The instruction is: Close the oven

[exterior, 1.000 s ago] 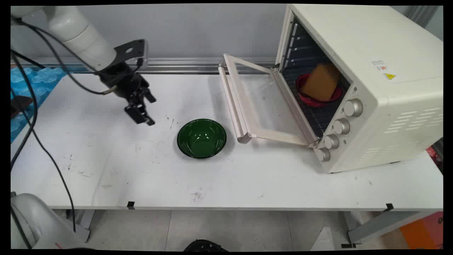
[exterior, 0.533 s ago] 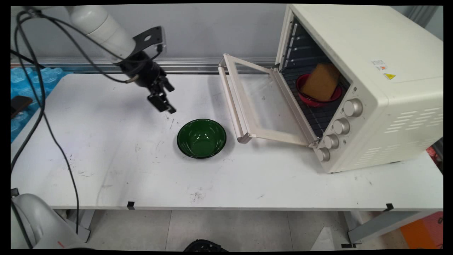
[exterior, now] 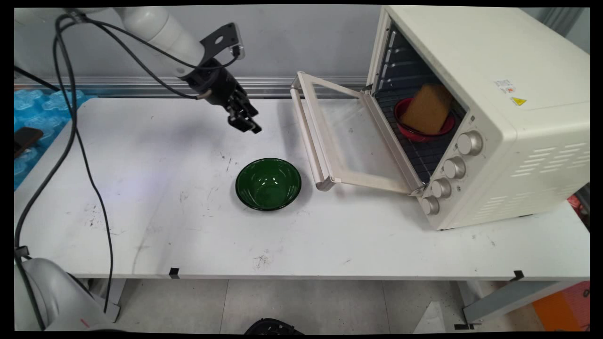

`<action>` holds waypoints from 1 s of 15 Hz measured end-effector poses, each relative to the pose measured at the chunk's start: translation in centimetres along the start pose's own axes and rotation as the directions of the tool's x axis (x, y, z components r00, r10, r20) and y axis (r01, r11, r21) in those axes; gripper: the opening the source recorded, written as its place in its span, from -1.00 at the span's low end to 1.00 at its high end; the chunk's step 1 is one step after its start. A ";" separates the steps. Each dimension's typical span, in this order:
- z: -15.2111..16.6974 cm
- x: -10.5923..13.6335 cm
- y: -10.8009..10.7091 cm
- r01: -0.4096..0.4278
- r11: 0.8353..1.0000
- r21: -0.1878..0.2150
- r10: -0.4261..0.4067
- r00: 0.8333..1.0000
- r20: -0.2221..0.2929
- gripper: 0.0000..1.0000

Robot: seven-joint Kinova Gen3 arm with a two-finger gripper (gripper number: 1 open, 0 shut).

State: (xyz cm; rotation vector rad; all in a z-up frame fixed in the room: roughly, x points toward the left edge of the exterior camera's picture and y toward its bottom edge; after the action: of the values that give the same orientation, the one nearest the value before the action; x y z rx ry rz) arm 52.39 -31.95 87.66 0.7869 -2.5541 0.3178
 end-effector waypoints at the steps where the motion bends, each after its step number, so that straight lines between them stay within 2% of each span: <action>1: 0.5 0.1 -0.2 0.003 1.000 0.001 -0.003 1.000 -0.014 -1.00; 10: 4.5 -0.7 -0.3 0.007 1.000 -0.009 -0.008 0.997 -0.072 -1.00; 15: 7.5 -1.1 -0.3 0.007 1.000 -0.012 -0.009 0.991 -0.133 -1.00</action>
State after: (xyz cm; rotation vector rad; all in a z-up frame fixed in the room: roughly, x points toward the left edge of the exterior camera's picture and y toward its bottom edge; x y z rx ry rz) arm 50.81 -34.20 80.60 0.7460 -2.4258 0.3410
